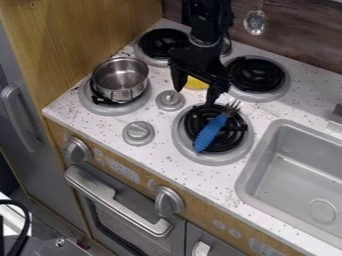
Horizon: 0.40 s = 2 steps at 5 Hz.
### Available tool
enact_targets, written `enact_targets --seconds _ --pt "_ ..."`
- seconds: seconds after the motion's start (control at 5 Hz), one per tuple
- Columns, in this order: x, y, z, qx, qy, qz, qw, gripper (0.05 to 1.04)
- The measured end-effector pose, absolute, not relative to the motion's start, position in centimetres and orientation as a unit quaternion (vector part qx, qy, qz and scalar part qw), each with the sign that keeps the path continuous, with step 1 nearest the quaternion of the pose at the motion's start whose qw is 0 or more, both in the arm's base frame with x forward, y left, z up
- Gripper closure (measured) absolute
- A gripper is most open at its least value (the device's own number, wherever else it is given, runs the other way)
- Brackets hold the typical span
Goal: Move the blue fork to the upper right burner
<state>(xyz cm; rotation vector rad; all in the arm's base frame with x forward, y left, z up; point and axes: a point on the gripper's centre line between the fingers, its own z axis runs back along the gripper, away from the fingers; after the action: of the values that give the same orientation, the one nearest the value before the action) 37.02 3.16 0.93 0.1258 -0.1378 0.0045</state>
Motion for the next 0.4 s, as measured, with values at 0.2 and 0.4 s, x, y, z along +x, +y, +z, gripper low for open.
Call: enact_targets --seconds 0.2,0.4 --pt "36.26 3.19 -0.71 0.062 -0.044 0.002 0.997 0.084" --pt "35.36 2.44 -1.38 0.061 -0.029 -0.003 0.998 0.084"
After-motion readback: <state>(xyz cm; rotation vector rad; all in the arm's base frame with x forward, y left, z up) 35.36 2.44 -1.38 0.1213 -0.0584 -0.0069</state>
